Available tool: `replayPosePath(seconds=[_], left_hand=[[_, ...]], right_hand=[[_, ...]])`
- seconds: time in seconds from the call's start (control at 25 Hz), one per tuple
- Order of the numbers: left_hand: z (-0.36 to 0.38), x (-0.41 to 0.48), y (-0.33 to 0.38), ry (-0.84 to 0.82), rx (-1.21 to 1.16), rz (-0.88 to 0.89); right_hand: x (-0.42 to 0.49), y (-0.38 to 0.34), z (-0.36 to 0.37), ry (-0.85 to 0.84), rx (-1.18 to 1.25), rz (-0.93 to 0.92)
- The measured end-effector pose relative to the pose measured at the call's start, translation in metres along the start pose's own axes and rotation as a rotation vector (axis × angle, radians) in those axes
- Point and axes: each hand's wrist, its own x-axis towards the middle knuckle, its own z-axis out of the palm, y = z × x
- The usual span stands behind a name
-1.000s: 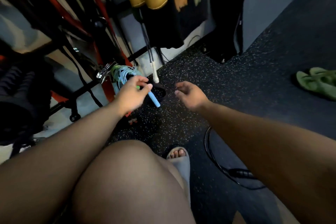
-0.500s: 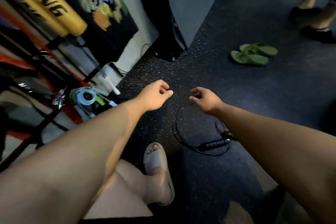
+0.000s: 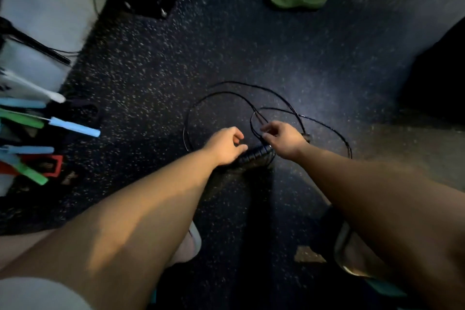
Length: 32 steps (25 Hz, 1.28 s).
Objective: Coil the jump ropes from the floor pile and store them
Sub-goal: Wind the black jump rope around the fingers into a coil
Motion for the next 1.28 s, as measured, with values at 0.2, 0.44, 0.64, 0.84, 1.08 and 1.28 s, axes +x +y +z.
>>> replayPosePath(seconds=[0.2,0.44,0.64,0.84,1.08,1.28], left_hand=[[0.069,0.045,-0.012,-0.113,0.201,-0.11],[0.081,0.06,-0.025,-0.143,0.267,-0.093],[0.051,0.062,-0.018,-0.132,-0.353,-0.259],[0.009,0.045,0.013,-0.098,-1.033,-0.413],[-0.045,0.011,0.053,-0.065,-1.234,-0.194],[-0.115,-0.034,0.073,0.108,-1.415,-0.042]], right_hand=[[0.017,0.039,0.034,-0.063,0.088,0.102],[0.021,0.06,0.061,-0.015,0.222,0.196],[0.036,0.042,0.065,0.033,0.452,0.229],[0.033,0.003,0.047,0.105,0.428,0.11],[-0.002,-0.049,0.03,-0.004,1.019,0.091],[-0.05,-0.096,-0.003,-0.224,1.173,0.049]])
